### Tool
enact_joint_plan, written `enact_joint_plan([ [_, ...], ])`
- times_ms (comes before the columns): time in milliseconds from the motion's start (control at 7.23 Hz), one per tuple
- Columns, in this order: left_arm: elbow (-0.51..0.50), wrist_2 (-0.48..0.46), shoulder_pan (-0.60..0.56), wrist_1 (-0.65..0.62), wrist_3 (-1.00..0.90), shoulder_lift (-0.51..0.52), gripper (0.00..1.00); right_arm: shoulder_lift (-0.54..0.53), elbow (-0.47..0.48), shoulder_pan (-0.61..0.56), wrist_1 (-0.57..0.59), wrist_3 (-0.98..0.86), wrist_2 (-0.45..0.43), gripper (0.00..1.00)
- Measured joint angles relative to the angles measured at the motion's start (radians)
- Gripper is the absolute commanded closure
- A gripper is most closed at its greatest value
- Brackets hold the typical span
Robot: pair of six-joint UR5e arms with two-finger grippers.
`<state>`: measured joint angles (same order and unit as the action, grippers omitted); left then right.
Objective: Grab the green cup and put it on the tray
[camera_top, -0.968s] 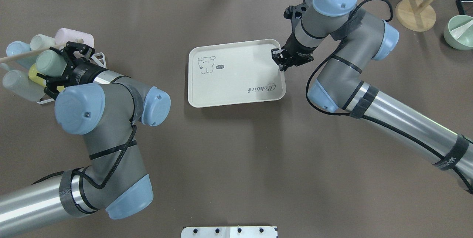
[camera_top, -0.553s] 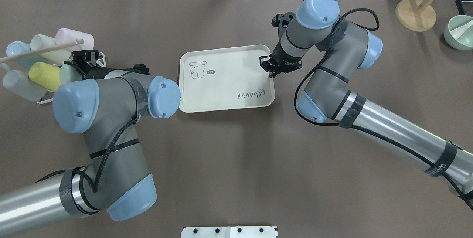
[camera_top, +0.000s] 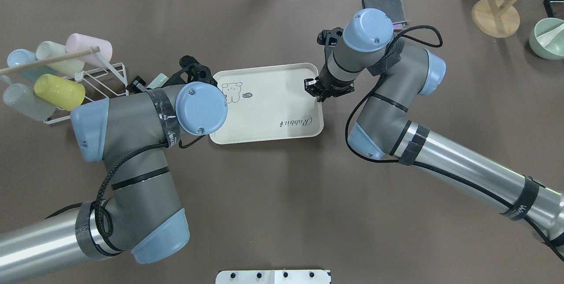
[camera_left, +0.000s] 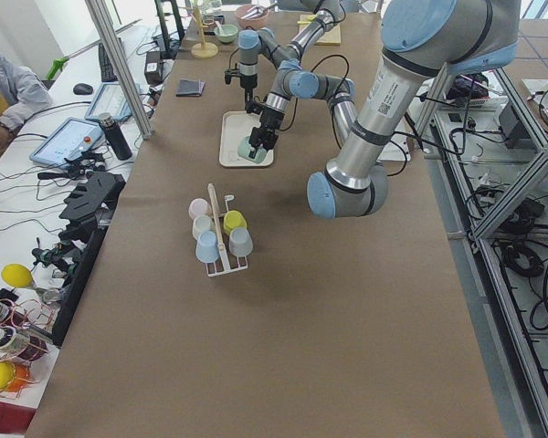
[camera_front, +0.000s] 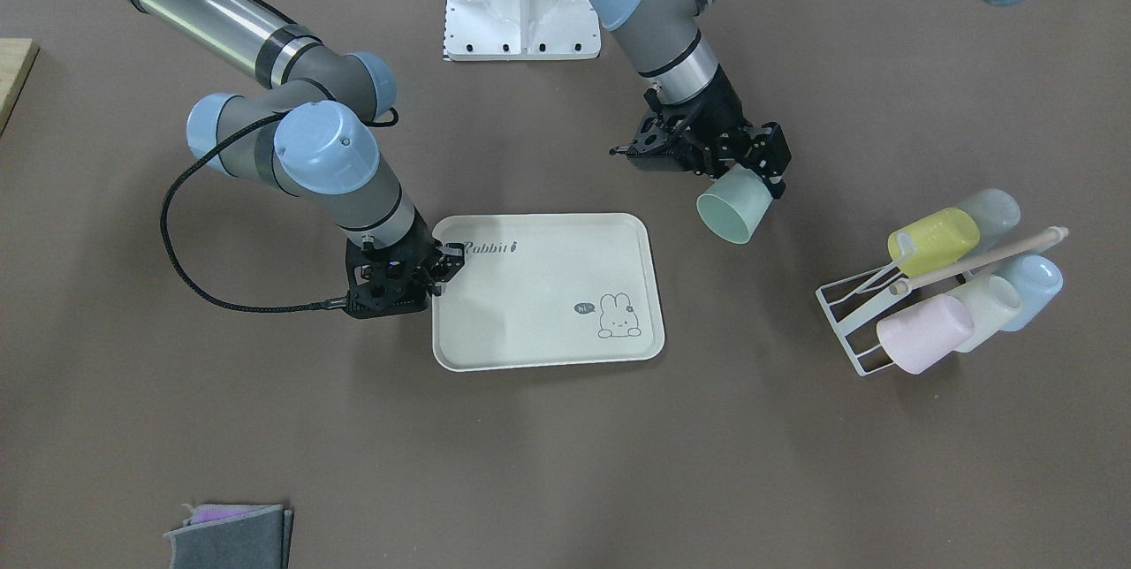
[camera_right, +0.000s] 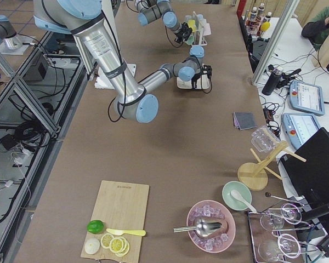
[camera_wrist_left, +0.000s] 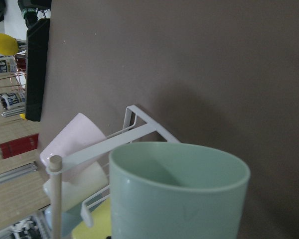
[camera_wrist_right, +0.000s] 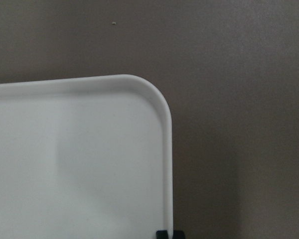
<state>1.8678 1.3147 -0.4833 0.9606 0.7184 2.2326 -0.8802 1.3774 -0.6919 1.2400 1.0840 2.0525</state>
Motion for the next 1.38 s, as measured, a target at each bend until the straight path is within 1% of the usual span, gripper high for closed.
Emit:
enact_joint_plan([
  [138, -0.005, 0.008, 0.011, 0.126, 0.174, -0.002, 0.84, -0.005, 0.002, -0.003, 0.001, -0.003, -0.001, 0.0],
  [277, -0.017, 0.008, 0.026, 0.282, 0.324, -0.004, 0.84, -0.015, 0.013, -0.012, 0.004, -0.009, -0.002, 0.0],
  [415, -0.034, -0.006, 0.045, 0.43, 0.435, -0.006, 0.84, -0.04, 0.041, -0.035, 0.006, -0.014, -0.001, 0.0],
  [553, -0.061, -0.063, 0.072, 0.561, 0.498, -0.005, 0.83, -0.082, 0.086, -0.071, 0.011, -0.024, 0.002, 0.0],
  [691, -0.105, -0.165, 0.102, 0.678, 0.523, -0.001, 0.84, -0.135, 0.144, -0.12, 0.029, -0.051, 0.008, 0.0],
  [830, -0.157, -0.271, 0.126, 0.766, 0.53, 0.011, 0.84, -0.184, 0.21, -0.174, 0.083, -0.113, 0.012, 0.0],
  [968, -0.243, -0.378, 0.148, 0.858, 0.53, 0.038, 0.84, -0.214, 0.276, -0.228, 0.186, -0.22, 0.01, 0.0],
  [1106, -0.364, -0.467, 0.163, 0.972, 0.53, 0.077, 0.84, -0.228, 0.32, -0.28, 0.292, -0.346, 0.005, 0.0],
  [1245, -0.479, -0.524, 0.169, 1.065, 0.53, 0.116, 0.84, -0.247, 0.34, -0.333, 0.355, -0.455, 0.001, 0.0],
  [1383, -0.563, -0.576, 0.179, 1.105, 0.53, 0.145, 0.84, -0.283, 0.349, -0.389, 0.382, -0.555, 0.0, 0.0],
])
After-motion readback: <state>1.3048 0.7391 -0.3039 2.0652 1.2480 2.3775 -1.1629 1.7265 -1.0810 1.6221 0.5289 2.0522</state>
